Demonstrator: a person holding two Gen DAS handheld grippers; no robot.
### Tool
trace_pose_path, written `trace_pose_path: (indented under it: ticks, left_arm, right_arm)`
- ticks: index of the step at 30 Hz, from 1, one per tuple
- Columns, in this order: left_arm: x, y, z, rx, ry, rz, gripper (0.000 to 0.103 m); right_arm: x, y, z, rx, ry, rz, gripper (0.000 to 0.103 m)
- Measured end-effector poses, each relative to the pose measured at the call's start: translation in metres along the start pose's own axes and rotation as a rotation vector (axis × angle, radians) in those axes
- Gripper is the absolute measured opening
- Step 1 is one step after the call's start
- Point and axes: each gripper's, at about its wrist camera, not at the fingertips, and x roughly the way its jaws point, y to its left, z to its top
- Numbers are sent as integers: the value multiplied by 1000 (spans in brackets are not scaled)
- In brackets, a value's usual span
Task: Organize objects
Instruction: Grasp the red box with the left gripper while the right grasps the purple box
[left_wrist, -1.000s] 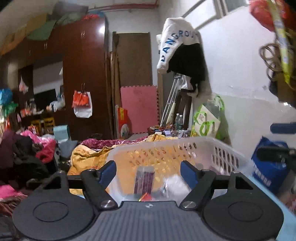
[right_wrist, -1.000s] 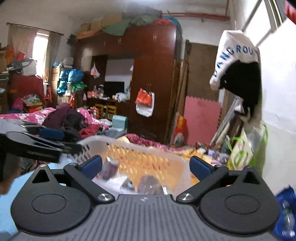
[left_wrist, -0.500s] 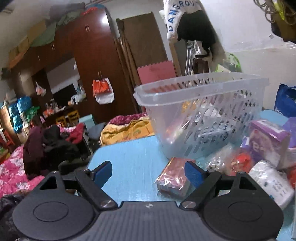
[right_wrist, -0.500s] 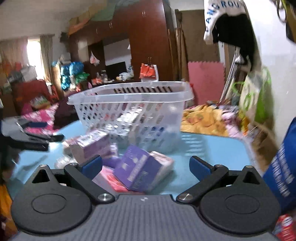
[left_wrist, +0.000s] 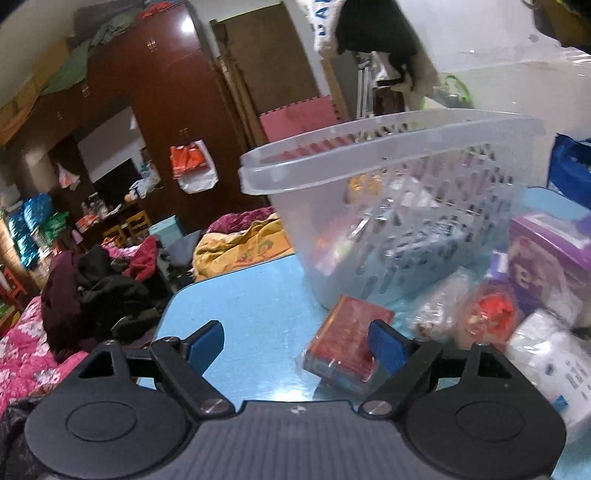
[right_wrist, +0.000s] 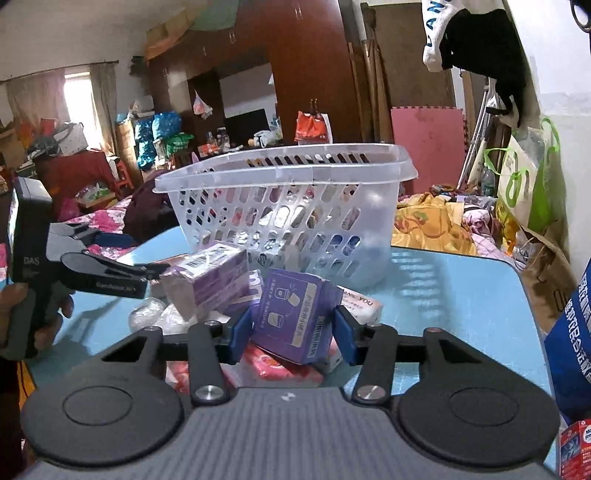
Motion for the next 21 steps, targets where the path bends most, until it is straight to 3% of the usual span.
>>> trace_pose_path:
  ticks: [6, 15, 17, 18, 19, 21]
  left_arm:
    - [1, 0, -1, -23, 6, -30, 88]
    - [20, 1, -3, -90, 97, -159, 82]
    - [16, -1, -4, -93, 83, -158, 65]
    - [15, -2, -4, -89, 79, -153, 44]
    - [14, -3, -5, -90, 79, -151, 30]
    - [12, -7, -6, -78, 65, -130, 30]
  right_arm:
    - [-13, 0, 4, 7, -36, 17, 50]
    - [-14, -1, 4, 11, -42, 25, 44]
    - [-13, -1, 4, 12, -44, 26, 44]
    - [-14, -1, 4, 10, -44, 25, 44]
    - [-14, -1, 4, 9, -45, 25, 43]
    - [-14, -1, 3, 7, -45, 25, 43]
